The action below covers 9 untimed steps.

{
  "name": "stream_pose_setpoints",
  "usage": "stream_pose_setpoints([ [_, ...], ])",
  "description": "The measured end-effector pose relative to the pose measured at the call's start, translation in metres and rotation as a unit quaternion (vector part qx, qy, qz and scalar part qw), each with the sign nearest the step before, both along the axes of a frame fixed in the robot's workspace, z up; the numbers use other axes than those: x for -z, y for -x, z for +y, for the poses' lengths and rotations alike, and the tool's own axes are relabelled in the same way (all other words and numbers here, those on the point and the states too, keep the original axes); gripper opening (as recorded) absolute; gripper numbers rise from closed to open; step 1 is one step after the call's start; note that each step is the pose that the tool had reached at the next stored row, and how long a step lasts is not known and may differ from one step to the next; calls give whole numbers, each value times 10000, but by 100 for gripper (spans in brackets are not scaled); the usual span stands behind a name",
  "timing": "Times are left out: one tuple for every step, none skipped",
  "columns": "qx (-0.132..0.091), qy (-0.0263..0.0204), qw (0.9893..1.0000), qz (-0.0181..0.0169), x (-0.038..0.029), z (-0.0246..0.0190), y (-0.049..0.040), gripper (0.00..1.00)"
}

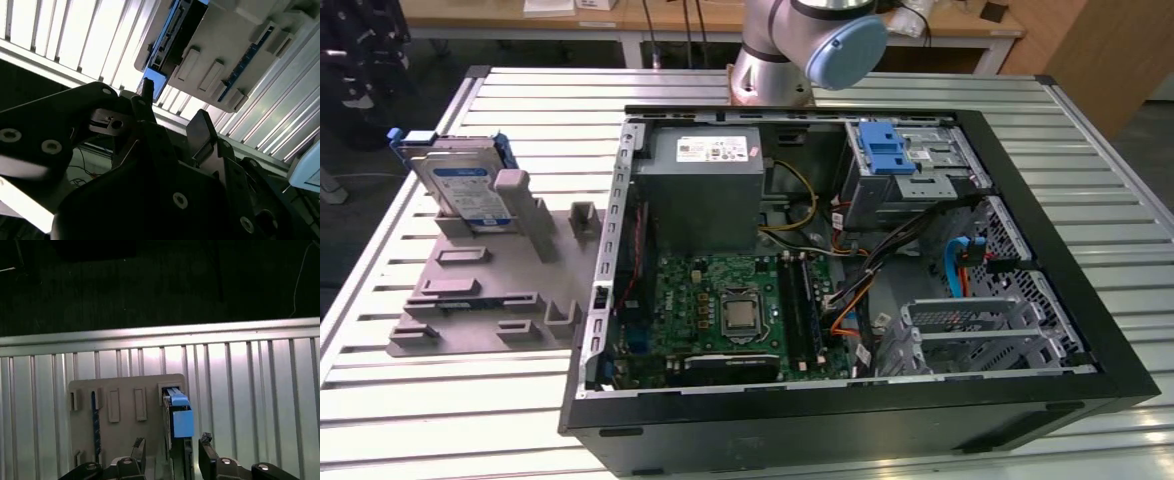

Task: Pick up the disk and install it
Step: 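Pick up the disk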

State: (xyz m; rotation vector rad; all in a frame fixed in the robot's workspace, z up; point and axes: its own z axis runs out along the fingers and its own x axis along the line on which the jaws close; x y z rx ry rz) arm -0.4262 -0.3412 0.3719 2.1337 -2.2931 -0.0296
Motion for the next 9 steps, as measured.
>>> stream_pose_setpoints([
  [-65, 0, 10000, -1, 8, 0, 0, 54],
  [-84, 0, 10000, -2, 17, 5, 0, 54],
  [-85, 0, 10000, -2, 25, 16, 0, 54],
  [-86, 0, 10000, -2, 35, 27, 0, 54],
  [-86, 0, 10000, -3, 48, 35, 1, 54],
  [-86, 0, 10000, -4, 63, 40, 2, 54],
  [-87, 0, 10000, -3, 78, 41, 5, 54],
  [-95, 1, 10000, -3, 91, 40, 6, 54],
  [-125, 1, 9999, -4, 103, 40, 8, 54],
])
